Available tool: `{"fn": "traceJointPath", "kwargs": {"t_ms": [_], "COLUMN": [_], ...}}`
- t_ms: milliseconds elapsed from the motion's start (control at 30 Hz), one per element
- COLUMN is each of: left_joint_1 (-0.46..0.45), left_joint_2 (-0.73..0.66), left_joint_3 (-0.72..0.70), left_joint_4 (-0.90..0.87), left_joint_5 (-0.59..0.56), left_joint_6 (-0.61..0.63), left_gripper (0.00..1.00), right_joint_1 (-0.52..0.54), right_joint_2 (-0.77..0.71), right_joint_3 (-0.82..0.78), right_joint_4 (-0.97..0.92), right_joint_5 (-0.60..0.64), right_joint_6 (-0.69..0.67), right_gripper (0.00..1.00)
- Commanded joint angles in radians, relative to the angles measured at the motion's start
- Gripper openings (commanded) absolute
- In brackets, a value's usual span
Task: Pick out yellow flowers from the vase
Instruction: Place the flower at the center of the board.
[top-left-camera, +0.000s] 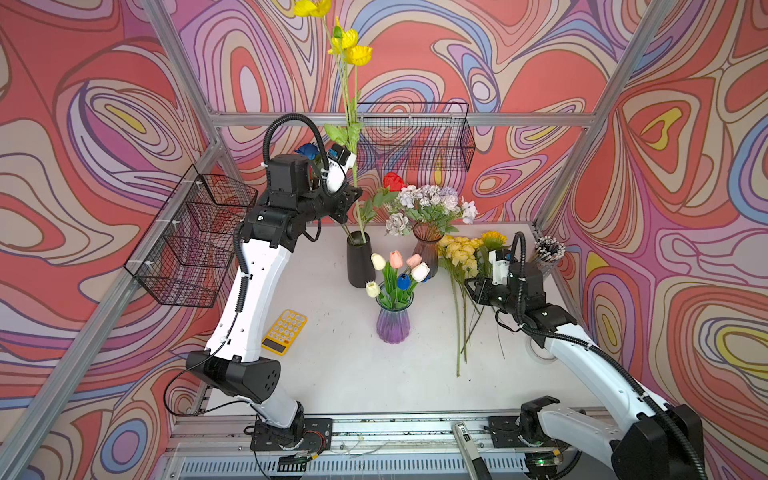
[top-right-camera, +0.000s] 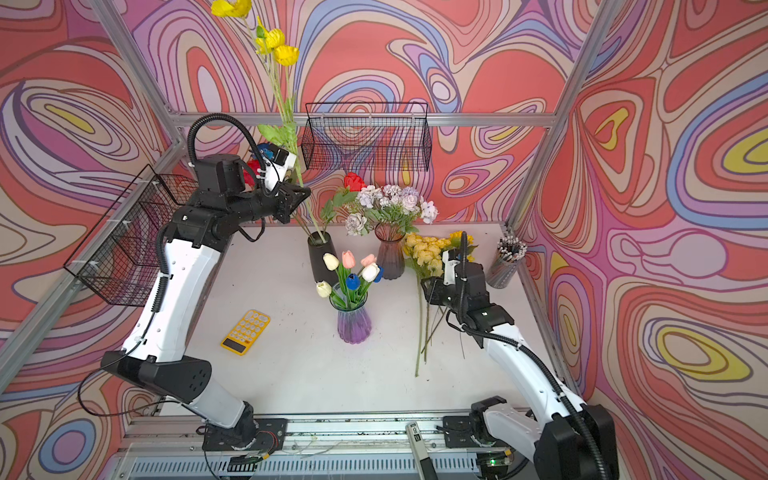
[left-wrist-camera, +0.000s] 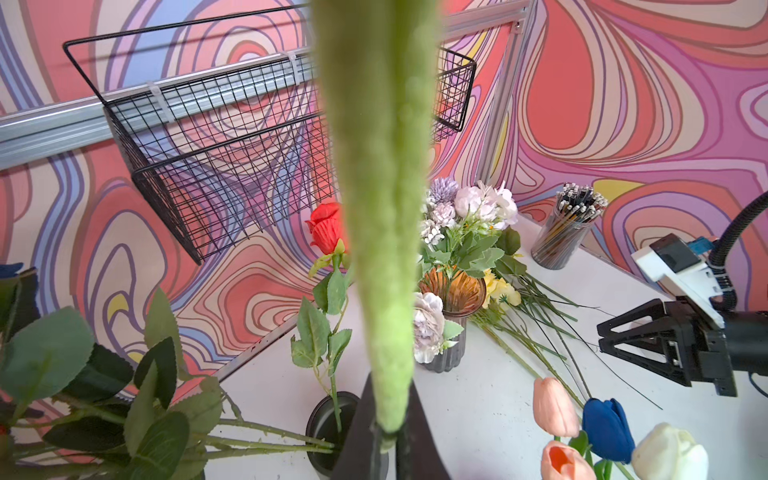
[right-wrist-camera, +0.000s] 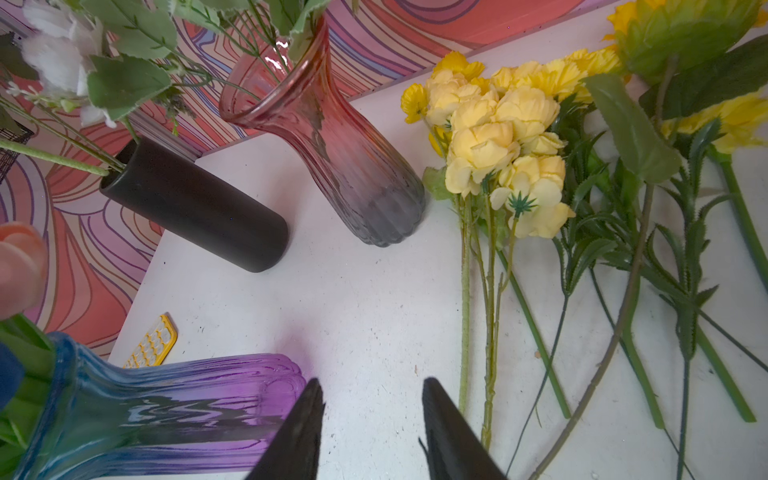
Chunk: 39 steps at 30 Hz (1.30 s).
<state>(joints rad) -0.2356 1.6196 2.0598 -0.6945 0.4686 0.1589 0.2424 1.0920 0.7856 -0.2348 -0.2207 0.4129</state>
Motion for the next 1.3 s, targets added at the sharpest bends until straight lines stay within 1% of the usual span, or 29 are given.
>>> {"fn": "traceJointPath", "kwargs": {"t_ms": [0,167,367,600,700,833,933,1000,1067,1200,1267], "left_joint_1": [0.002,0.002,0.002,0.002,0.002,0.001,-0.004,-0.016,-0.04,-0.103,-0.129], "left_joint_2": [-0.018,-0.038,-0.063,-0.095,-0.098,-0.077,-0.063,-0.067,-0.064,-0.033,-0.016], "left_joint_3": [0.029,0.064,0.083,0.085,0.089,0.083,0.042,-0.01,-0.039,-0.027,-0.029], "left_joint_4": [-0.029,-0.049,-0.089,-0.073,-0.054,0.001,0.066,0.146,0.192,0.2,0.237], "left_joint_5": [-0.036,-0.044,-0.026,0.002,0.064,0.198,0.279,0.327,0.35,0.364,0.392], "left_joint_6": [-0.039,-0.065,-0.075,-0.109,-0.151,-0.25,-0.293,-0.326,-0.329,-0.299,-0.323], "left_gripper": [0.0,0.0,0.0,0.0,0.0,0.0,0.0,0.0,0.0,0.0,0.0], "right_joint_1": [-0.002,-0.001,-0.001,-0.002,-0.002,-0.001,0.002,0.013,0.025,0.056,0.083], "right_joint_2": [-0.028,-0.051,-0.073,-0.067,-0.05,-0.009,0.039,0.072,0.097,0.152,0.177], "right_joint_3": [0.003,0.008,0.033,0.098,0.137,0.209,0.283,0.327,0.366,0.443,0.48], "right_joint_4": [0.03,0.057,0.074,0.074,0.071,0.077,0.084,0.091,0.107,0.129,0.128], "right_joint_5": [-0.021,-0.066,-0.14,-0.251,-0.315,-0.424,-0.529,-0.568,-0.6,-0.672,-0.684], "right_joint_6": [-0.001,-0.021,-0.067,-0.125,-0.148,-0.179,-0.19,-0.196,-0.203,-0.207,-0.219], "right_gripper": [0.41,0.41,0.41,0.41,0.41,0.41,0.43,0.44,0.44,0.45,0.46]}}
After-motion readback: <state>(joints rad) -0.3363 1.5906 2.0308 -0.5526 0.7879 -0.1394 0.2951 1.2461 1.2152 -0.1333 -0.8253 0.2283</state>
